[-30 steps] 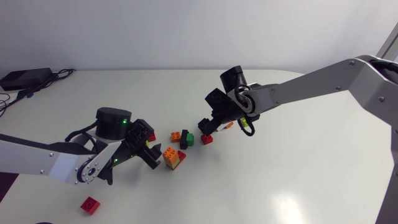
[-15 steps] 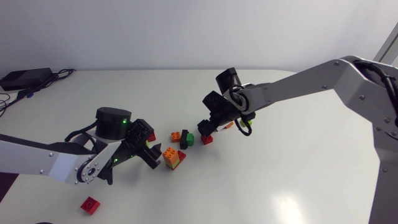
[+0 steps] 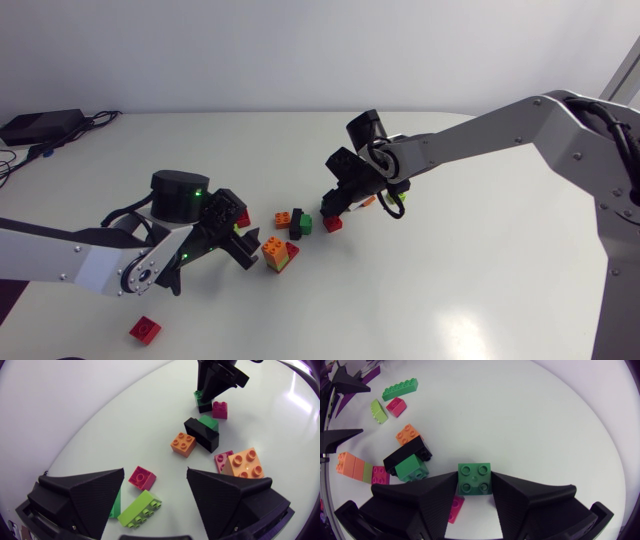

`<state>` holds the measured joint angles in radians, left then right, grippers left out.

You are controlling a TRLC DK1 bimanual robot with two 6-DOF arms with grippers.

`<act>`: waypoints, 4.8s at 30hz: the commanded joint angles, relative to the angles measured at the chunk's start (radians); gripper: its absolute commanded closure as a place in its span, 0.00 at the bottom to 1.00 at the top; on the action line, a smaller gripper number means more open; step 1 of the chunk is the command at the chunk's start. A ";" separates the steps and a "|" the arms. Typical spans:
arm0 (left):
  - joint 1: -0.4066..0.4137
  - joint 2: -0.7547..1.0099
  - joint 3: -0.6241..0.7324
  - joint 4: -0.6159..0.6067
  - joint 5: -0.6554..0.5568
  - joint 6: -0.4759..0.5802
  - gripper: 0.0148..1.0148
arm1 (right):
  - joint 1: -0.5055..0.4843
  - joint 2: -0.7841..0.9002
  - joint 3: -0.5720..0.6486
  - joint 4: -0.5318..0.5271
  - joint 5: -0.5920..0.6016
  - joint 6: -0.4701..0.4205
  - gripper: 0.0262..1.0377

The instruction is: Disassemble duplo

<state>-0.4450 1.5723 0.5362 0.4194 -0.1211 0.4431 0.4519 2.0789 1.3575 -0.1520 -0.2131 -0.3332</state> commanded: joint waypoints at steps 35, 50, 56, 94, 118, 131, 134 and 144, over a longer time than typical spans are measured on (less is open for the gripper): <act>0.247 -0.224 0.053 -0.298 0.954 -0.169 0.10 | -0.041 -0.207 -0.140 0.075 -0.898 0.115 0.73; 0.252 -0.209 0.067 -0.376 1.150 -0.124 0.16 | 0.077 -0.298 -0.221 0.069 -0.944 -0.001 0.73; 0.266 -0.202 0.076 -0.383 1.166 -0.124 0.16 | 0.094 -0.296 -0.224 0.068 -0.953 -0.006 0.73; 0.267 -0.193 0.077 -0.392 1.166 -0.113 0.20 | 0.097 -0.290 -0.224 0.089 -0.928 -0.007 0.72; 0.252 -0.192 0.073 -0.406 1.201 -0.104 0.75 | 0.096 -0.295 -0.228 0.092 -0.928 -0.007 0.72; 0.250 -0.192 0.070 -0.407 1.213 -0.104 0.85 | 0.088 -0.356 -0.284 0.226 -0.655 0.040 0.72; 0.250 -0.192 0.071 -0.407 1.213 -0.101 0.85 | 0.087 -0.361 -0.285 0.252 -0.494 0.051 0.72; 0.261 -0.040 0.120 -0.238 0.707 -0.169 0.84 | 0.042 -0.198 -0.147 0.147 -0.042 0.053 0.72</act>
<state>-0.1909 1.4906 0.6289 0.1417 0.6685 0.3115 0.5102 1.8236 1.1740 0.0265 -0.2825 -0.2955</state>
